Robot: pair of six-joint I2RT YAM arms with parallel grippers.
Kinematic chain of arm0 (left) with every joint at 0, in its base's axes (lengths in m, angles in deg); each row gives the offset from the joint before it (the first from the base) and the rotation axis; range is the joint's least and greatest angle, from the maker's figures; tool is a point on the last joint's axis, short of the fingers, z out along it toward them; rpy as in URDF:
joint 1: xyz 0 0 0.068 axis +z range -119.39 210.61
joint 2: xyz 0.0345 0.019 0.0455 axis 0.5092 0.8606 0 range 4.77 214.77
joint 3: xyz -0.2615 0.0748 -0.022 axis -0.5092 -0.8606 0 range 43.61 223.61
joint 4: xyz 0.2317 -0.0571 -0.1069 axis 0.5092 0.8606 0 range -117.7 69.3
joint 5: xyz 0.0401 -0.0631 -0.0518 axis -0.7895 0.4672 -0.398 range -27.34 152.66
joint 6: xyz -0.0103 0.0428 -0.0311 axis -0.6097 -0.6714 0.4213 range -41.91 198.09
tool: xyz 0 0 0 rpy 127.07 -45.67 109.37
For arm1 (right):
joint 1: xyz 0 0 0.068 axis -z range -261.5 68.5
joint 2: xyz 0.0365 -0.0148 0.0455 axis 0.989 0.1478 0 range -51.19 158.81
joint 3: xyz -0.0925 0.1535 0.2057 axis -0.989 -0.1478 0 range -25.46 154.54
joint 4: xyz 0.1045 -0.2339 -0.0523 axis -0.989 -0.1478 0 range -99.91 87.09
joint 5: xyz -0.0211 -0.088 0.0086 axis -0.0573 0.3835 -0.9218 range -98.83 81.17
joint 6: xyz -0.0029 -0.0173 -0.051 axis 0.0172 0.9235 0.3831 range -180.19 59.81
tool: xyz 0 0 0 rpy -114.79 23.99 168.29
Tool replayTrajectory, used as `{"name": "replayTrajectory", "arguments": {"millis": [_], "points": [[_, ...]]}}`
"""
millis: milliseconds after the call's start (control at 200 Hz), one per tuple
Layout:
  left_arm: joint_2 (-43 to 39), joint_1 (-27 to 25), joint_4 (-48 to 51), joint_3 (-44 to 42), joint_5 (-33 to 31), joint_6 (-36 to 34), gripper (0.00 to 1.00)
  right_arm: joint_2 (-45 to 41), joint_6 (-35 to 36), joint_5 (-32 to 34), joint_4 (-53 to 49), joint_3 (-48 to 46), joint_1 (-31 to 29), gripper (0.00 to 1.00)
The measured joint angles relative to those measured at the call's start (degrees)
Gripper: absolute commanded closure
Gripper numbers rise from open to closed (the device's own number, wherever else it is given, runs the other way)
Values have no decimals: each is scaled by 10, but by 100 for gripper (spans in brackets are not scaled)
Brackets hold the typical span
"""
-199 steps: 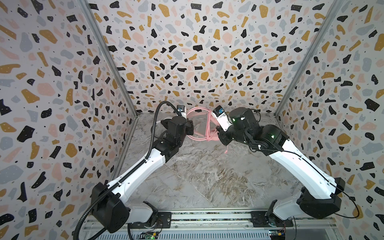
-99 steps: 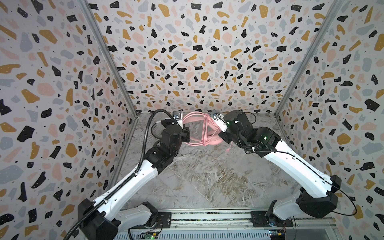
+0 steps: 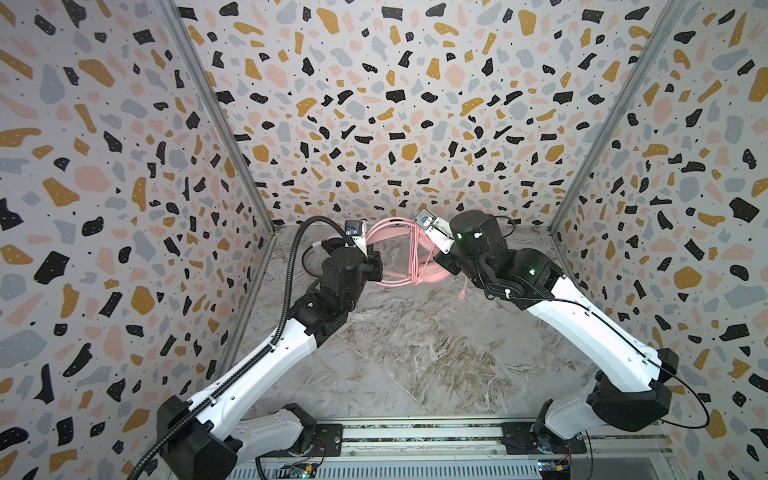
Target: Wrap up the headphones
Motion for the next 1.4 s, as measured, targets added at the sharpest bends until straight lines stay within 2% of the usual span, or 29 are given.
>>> {"name": "replayTrajectory", "arguments": {"millis": [150,265,400,596,831,966,1111,1232,1402], "points": [[-2,3,-19,-6,6,12,100,26,6,-9,-24,54,0,94],[-2,5,-16,-9,13,14,100,30,0,-21,-34,56,2,94],[-6,6,-11,-15,19,17,100,29,-40,-76,-54,56,28,95],[-11,17,-3,-16,22,19,100,-10,-90,-120,-43,-5,65,94],[-29,23,-18,-15,66,37,100,-55,-135,-197,-38,-41,122,93],[-43,24,-10,-15,73,33,100,-65,-151,-200,-18,-41,128,91],[-45,32,49,-23,69,4,100,-89,-168,-173,33,-41,152,90],[-44,33,75,-35,69,4,100,-103,-173,-176,38,-40,155,100],[-54,34,76,-35,75,-2,100,-99,-179,-197,45,-40,155,100]]}}
